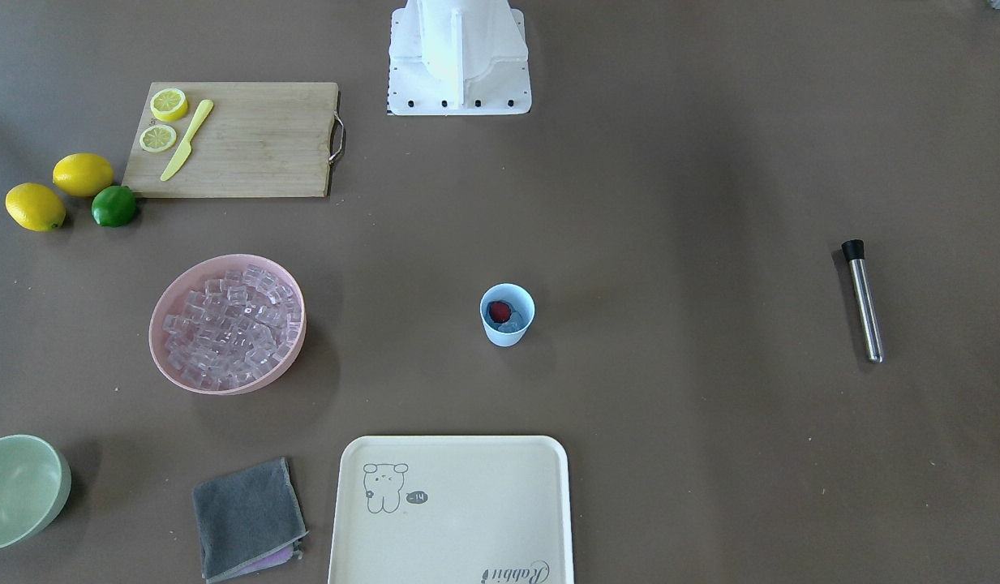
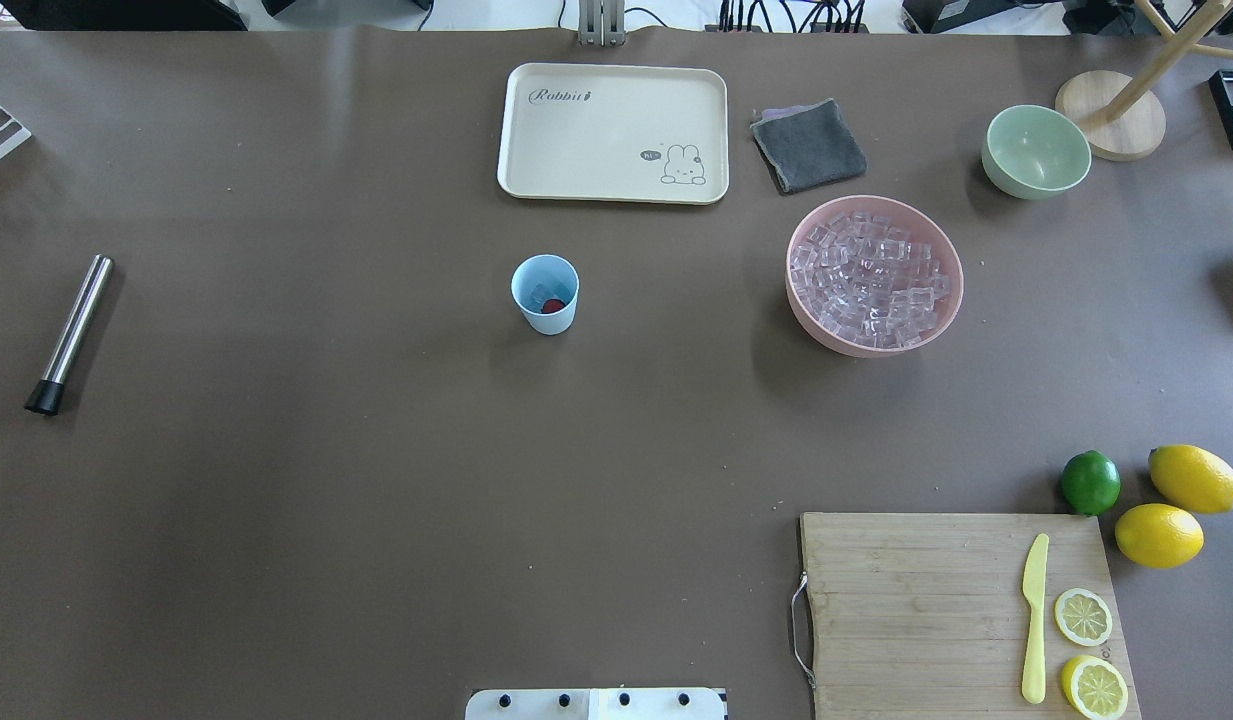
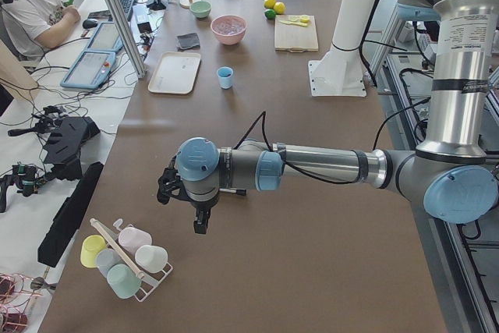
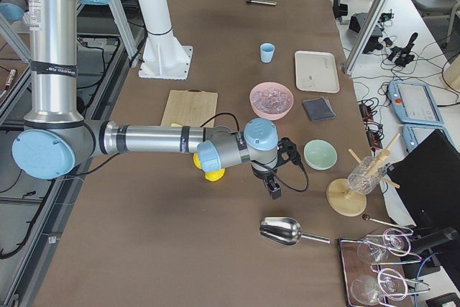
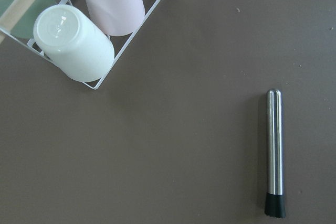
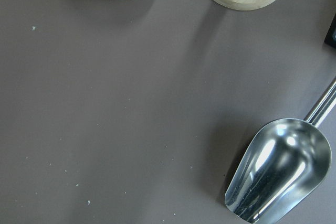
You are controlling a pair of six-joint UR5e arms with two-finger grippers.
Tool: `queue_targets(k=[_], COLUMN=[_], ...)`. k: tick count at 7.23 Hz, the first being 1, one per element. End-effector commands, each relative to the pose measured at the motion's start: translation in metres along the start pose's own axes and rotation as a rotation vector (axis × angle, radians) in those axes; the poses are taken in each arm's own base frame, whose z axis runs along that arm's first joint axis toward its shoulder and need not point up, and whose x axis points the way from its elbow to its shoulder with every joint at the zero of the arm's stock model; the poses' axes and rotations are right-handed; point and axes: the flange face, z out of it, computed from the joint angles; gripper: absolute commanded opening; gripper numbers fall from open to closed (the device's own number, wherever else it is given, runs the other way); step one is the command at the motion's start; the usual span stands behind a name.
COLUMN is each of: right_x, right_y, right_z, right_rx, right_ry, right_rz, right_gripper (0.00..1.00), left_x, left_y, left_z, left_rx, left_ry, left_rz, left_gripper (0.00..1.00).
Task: Mash ice and strawberries in cup
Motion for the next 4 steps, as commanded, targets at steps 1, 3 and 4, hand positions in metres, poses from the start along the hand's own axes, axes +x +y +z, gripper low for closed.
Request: queue_targets(k=[1,3,4], right_x=[0.004,0.006,0.006], right_y=[0.008,0.014,-0.012], right_z=[0.005,0.008,-0.009], right_rx=[-0.014,-0.022,0.004], right_ry=[0.0,-0.005,0.0], right_rz=[0.007,0.014,0.023], right_gripper=[0.99,0.99,0.99], left_x=[0.012,0.019,0.026], left_y=[-0.013,-0.017,-0.031], left_z=[-0.007,-0.014,-0.022], left_rx=[0.014,0.032,0.048], left_ry=[-0.014,-0.014,-0.05], left_rz=[0.005,-0.013,0.005], left_gripper=[0.98,0.98,0.98])
